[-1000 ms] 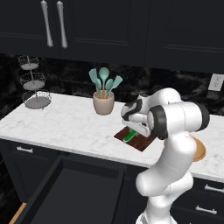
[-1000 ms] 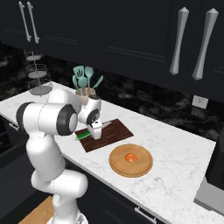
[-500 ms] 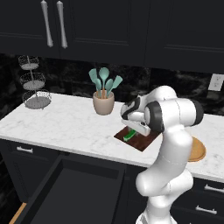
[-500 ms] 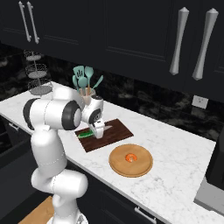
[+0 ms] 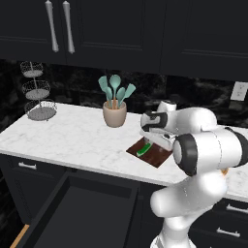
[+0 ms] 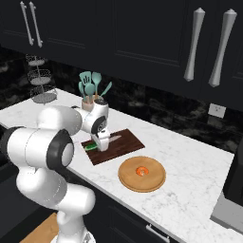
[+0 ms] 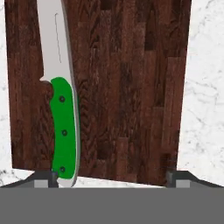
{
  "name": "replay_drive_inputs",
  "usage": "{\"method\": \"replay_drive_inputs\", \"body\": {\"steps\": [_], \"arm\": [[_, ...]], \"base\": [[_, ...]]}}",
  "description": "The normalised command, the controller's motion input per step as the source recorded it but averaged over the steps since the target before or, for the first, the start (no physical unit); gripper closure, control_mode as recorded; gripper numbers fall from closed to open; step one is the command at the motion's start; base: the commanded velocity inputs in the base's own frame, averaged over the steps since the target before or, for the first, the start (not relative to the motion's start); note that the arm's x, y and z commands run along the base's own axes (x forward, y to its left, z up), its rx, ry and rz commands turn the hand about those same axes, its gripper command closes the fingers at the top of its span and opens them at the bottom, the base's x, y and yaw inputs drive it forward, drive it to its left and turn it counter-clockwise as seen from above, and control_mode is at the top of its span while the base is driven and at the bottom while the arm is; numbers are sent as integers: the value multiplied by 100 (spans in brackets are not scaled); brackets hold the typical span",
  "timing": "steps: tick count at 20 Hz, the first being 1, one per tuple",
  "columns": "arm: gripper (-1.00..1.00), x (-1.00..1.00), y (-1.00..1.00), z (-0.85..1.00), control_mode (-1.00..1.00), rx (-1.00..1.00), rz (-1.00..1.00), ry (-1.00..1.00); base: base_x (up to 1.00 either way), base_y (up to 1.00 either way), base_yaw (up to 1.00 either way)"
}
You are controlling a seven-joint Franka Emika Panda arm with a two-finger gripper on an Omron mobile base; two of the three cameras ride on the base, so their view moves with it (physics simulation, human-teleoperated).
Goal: Pick up the knife from the drawer and place it on the cutting board. Then place the meat from the plate to the cutting board.
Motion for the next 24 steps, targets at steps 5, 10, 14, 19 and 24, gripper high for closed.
{"method": "replay_drive_inputs", "body": {"steps": [5, 10, 14, 19, 24], "arm": [[-100, -97, -35, 28, -100, -5, 1, 0], [-100, -69, -88, 53, -100, -10, 3, 0], [-100, -38, -100, 51, -100, -6, 0, 6], [-100, -7, -100, 6, -100, -3, 0, 9], [-100, 23, -85, -6, -100, 0, 0, 10]], "base": [[0, 0, 0], [0, 0, 0], [0, 0, 0], [0, 0, 0], [0, 0, 0]]}}
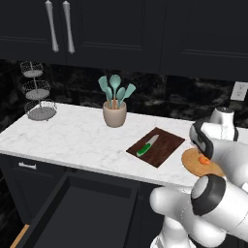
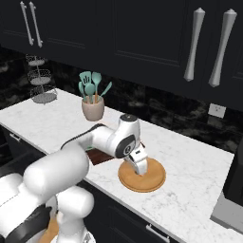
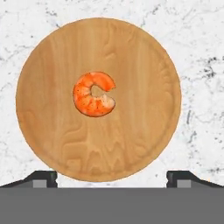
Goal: Pick up the knife from the drawer and place it on the cutting board. Then place the meat from the plate to the cutting board.
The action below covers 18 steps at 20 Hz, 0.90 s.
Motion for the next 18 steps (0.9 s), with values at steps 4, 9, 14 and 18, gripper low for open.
{"method": "replay_drive_inputs", "body": {"steps": [4, 9, 14, 18], "arm": [[-100, 50, -61, -31, -100, 0, 0, 14], [-100, 49, -1, -53, -100, 0, 0, 16], [-100, 40, -2, -44, -100, 0, 0, 9], [-100, 13, -13, -34, -100, 0, 0, 1]], "base": [[0, 0, 0], [0, 0, 0], [0, 0, 0], [0, 0, 0]]}}
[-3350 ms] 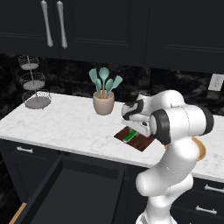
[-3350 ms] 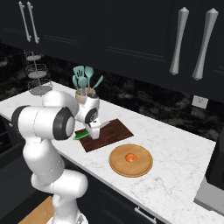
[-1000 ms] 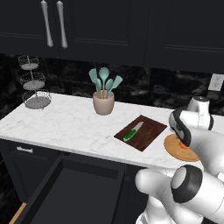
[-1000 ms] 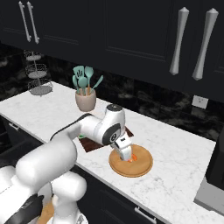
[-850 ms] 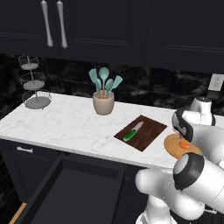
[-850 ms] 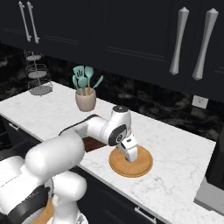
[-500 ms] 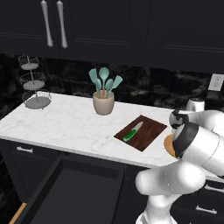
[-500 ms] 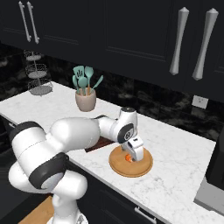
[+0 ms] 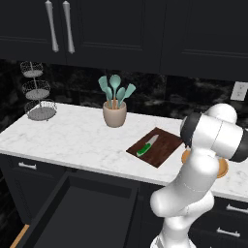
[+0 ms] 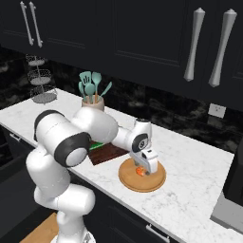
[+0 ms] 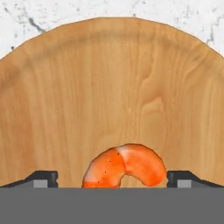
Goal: Pick up the knife from the drawer and place it on the cutting board. Then place the meat from the plate to the cutting board.
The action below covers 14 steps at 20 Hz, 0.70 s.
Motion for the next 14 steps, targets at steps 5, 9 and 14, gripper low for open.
{"method": "replay_drive_inputs", "body": {"steps": [5, 9, 14], "arm": [[-100, -12, -6, -45, -100, 0, 0, 0], [100, -34, 0, -68, -100, 0, 0, 0], [100, -30, 2, -36, -100, 0, 0, -3]], "base": [[0, 0, 0], [0, 0, 0], [0, 0, 0]]}}
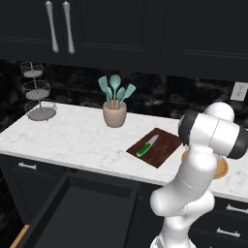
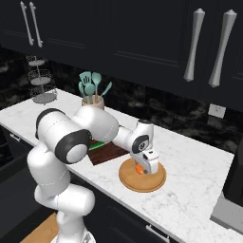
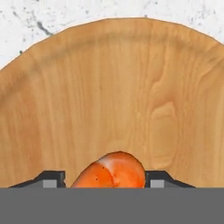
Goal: Pick up the knife from the drawer and place it on the cutting board. Then place the meat from the plate to the cutting board.
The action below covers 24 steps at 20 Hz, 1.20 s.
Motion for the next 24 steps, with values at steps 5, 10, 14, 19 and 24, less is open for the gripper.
{"method": "replay_drive_inputs", "body": {"steps": [5, 10, 14, 19, 24], "arm": [[100, -5, 26, 5, -100, 0, 0, 0], [100, 0, 29, 40, -100, 0, 0, 0], [100, 3, 39, 24, -100, 0, 0, 0], [100, 28, 52, 11, -100, 0, 0, 0], [100, 24, 44, 25, -100, 0, 0, 0]], "base": [[0, 0, 0], [0, 0, 0], [0, 0, 0], [0, 0, 0], [0, 0, 0]]}}
